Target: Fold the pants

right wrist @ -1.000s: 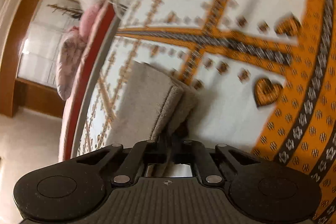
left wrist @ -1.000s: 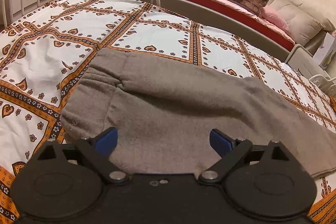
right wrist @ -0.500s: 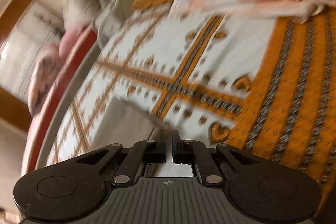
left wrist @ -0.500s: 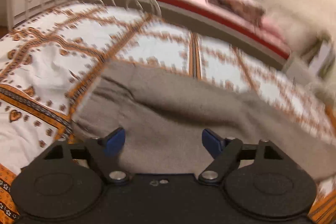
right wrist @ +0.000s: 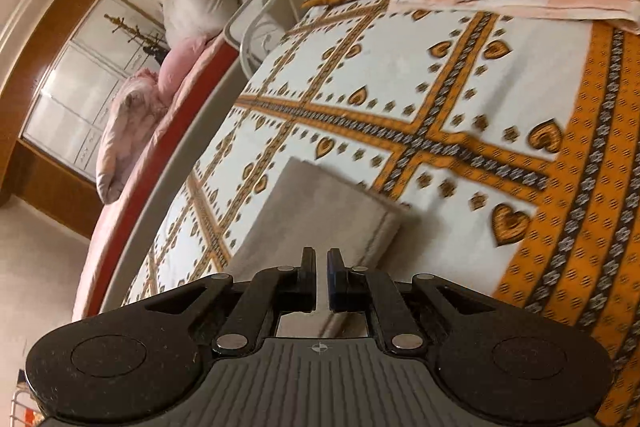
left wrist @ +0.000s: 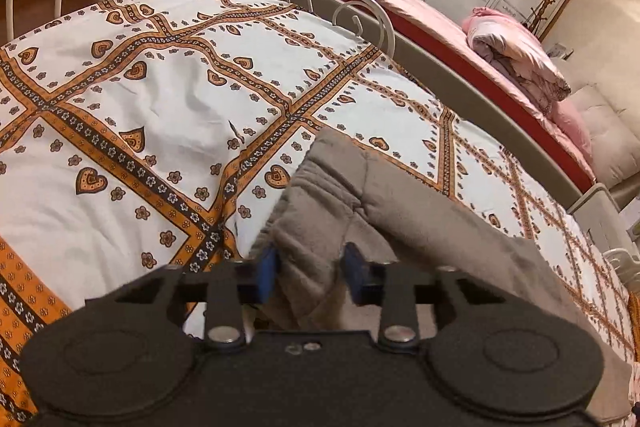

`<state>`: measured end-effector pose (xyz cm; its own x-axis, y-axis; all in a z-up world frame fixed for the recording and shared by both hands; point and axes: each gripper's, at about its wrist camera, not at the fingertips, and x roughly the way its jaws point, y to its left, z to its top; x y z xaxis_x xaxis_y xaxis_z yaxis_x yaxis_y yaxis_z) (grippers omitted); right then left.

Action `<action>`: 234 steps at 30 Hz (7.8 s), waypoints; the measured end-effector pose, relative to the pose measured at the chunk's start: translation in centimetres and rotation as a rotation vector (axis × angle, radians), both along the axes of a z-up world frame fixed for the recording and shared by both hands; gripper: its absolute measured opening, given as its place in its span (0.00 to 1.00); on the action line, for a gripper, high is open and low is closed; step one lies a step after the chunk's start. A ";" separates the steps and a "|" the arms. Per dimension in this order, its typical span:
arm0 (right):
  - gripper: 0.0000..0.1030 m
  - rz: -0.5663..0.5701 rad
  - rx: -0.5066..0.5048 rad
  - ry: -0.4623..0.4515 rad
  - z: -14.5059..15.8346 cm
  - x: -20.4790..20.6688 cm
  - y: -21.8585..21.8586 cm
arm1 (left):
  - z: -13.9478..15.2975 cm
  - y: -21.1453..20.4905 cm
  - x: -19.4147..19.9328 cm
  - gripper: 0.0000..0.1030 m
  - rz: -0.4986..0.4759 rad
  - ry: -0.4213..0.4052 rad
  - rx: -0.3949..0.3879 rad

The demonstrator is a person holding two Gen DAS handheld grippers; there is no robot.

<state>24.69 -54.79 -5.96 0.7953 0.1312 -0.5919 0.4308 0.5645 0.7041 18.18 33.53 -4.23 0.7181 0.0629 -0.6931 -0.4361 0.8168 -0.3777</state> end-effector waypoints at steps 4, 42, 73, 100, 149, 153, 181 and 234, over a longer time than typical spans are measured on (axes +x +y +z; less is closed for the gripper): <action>0.06 0.014 0.000 0.009 -0.2 0.6 0.7 | -0.3 -0.6 0.4 0.17 -0.030 0.042 0.083; 0.08 0.924 -0.638 -0.008 -0.8 10.2 27.9 | -3.0 -15.9 12.2 0.79 -0.414 0.106 0.433; 0.43 0.118 0.056 0.069 -1.8 0.1 -3.7 | 0.1 -7.8 4.5 0.91 -0.235 0.120 0.445; 0.27 0.191 -0.095 0.106 -2.0 1.8 -2.3 | -3.5 -29.5 4.9 0.94 -0.428 0.137 0.412; 0.15 0.129 0.033 0.050 -2.1 2.1 -2.9 | -4.6 -52.0 5.6 0.94 -0.484 0.059 0.445; 0.15 0.182 -0.113 -0.019 1.3 2.2 0.2 | -3.6 -48.2 5.3 0.94 -0.535 0.009 0.372; 0.30 1.130 -0.770 -0.353 -1.0 -3.1 49.1 | 2.2 -6.0 -2.2 0.94 0.012 0.080 0.195; 0.91 0.783 -0.541 -0.180 1.8 5.4 33.1 | 0.4 -7.2 -0.2 0.94 -0.061 0.128 0.189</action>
